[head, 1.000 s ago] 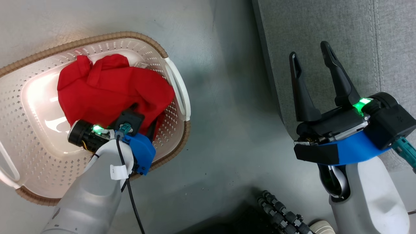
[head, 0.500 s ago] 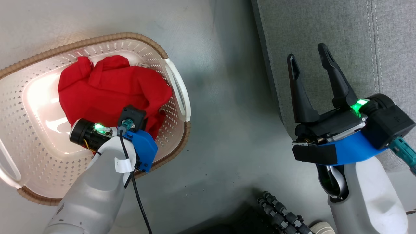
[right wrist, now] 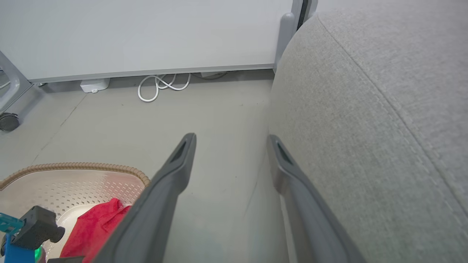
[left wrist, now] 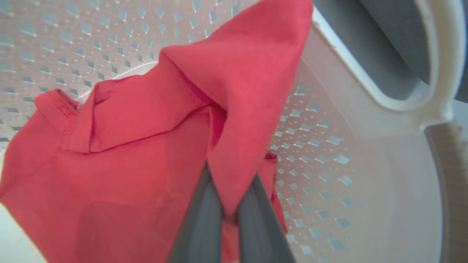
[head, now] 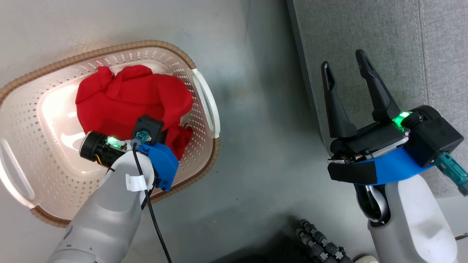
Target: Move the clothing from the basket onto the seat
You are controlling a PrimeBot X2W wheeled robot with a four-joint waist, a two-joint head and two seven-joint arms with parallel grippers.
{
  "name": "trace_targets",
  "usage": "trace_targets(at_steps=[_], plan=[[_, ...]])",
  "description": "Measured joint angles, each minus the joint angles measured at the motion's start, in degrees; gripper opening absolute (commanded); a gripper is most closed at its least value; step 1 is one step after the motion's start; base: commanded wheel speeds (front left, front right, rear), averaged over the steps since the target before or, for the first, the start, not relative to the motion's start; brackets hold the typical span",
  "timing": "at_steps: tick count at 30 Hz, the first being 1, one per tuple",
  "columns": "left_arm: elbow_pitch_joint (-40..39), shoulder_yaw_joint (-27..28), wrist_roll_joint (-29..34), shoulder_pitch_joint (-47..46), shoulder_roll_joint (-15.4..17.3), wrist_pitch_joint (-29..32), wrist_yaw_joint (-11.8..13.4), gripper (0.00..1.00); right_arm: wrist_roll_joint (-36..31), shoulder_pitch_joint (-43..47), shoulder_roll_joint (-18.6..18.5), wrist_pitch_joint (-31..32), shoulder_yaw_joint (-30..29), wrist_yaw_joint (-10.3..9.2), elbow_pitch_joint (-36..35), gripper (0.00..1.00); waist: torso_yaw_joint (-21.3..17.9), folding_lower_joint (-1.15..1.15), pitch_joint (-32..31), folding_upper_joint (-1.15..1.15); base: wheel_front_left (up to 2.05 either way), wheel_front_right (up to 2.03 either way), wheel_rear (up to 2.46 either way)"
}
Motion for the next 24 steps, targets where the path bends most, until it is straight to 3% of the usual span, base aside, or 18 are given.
trace_targets(at_steps=[10,24], plan=[[-5.00,2.61,-1.81,3.15,-0.34,-0.07,-0.03,0.00,-1.75,-0.10,0.02,0.75,-0.96,0.00,0.92,1.00,2.78,0.00,-5.35,0.00,0.00,0.00,0.00],[-12.94,5.56,-2.76,14.31,-2.75,-0.07,-0.49,0.00,-4.30,7.08,0.09,4.71,-2.16,0.00,5.22,1.00,8.06,-0.01,-21.40,0.00,0.00,0.00,0.00]])
